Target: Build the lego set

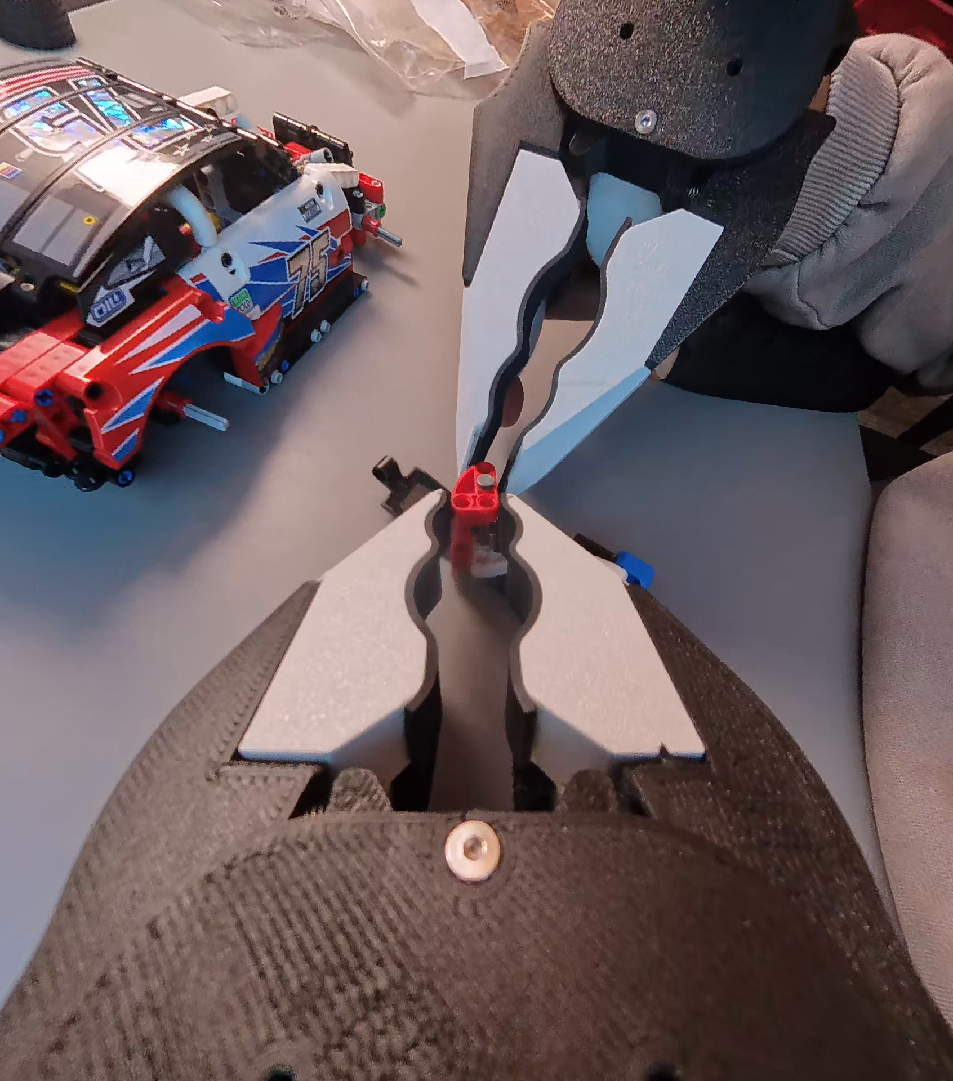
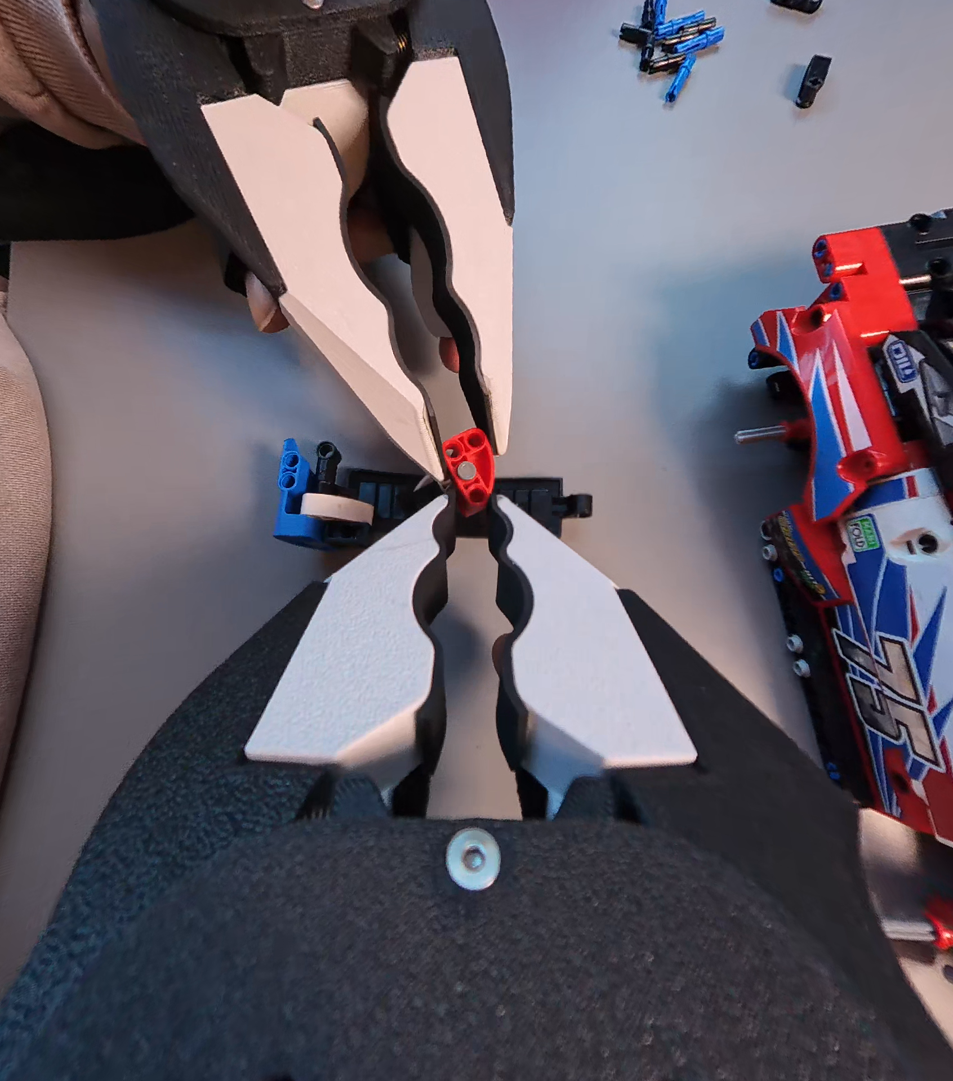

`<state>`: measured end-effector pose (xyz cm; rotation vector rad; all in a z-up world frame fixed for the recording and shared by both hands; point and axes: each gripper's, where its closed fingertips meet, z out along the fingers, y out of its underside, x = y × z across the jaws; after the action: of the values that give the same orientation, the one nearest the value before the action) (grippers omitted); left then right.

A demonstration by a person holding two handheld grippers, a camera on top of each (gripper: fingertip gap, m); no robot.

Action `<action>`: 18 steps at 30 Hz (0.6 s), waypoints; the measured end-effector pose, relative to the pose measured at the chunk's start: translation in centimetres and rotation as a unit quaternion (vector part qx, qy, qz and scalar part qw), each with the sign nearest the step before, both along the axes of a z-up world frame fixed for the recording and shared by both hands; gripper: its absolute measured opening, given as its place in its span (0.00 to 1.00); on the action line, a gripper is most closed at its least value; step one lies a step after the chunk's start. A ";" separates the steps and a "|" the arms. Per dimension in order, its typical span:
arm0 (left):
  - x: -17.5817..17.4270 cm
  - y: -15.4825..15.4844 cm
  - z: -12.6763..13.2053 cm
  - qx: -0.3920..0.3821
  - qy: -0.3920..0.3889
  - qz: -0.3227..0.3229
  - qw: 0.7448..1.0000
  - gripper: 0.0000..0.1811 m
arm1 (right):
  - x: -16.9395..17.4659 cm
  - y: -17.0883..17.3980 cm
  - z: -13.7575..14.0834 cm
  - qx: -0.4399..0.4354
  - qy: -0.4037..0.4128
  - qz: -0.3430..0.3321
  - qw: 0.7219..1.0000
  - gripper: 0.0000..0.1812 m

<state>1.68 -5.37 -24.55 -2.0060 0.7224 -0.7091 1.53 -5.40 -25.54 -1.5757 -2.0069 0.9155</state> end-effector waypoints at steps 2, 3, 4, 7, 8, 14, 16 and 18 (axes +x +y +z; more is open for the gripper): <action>-0.2 0.0 -0.1 -0.007 0.007 -0.001 1.000 0.08 | -0.1 0.0 0.0 0.016 -0.001 0.004 1.000 0.04; -0.3 0.0 -0.1 -0.008 0.009 -0.001 1.000 0.08 | -0.1 0.0 0.0 0.022 -0.003 0.007 1.000 0.04; -0.2 0.0 -0.1 -0.009 0.005 -0.002 1.000 0.09 | -0.1 0.0 0.1 0.024 -0.004 0.008 1.000 0.04; -0.1 -0.1 0.2 -0.014 -0.010 -0.005 1.000 0.10 | -0.2 0.1 0.3 0.023 -0.005 0.007 1.000 0.03; -0.1 -0.1 0.2 -0.015 -0.011 -0.005 1.000 0.10 | -0.2 0.1 0.3 0.024 -0.004 0.007 1.000 0.04; -0.2 -0.1 -0.1 -0.015 -0.002 -0.007 1.000 0.08 | -0.1 0.0 0.1 0.022 -0.006 0.009 1.000 0.04; -0.1 -0.1 -0.2 -0.012 0.003 -0.008 1.000 0.08 | -0.1 0.0 0.0 0.021 -0.006 0.009 1.000 0.03; -0.1 -0.1 -0.2 -0.010 0.008 -0.008 1.000 0.08 | -0.1 0.0 -0.1 0.019 -0.006 0.007 1.000 0.03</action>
<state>1.55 -5.45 -24.78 -2.0292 0.7446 -0.7131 1.41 -5.44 -25.67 -1.5523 -2.0348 0.8712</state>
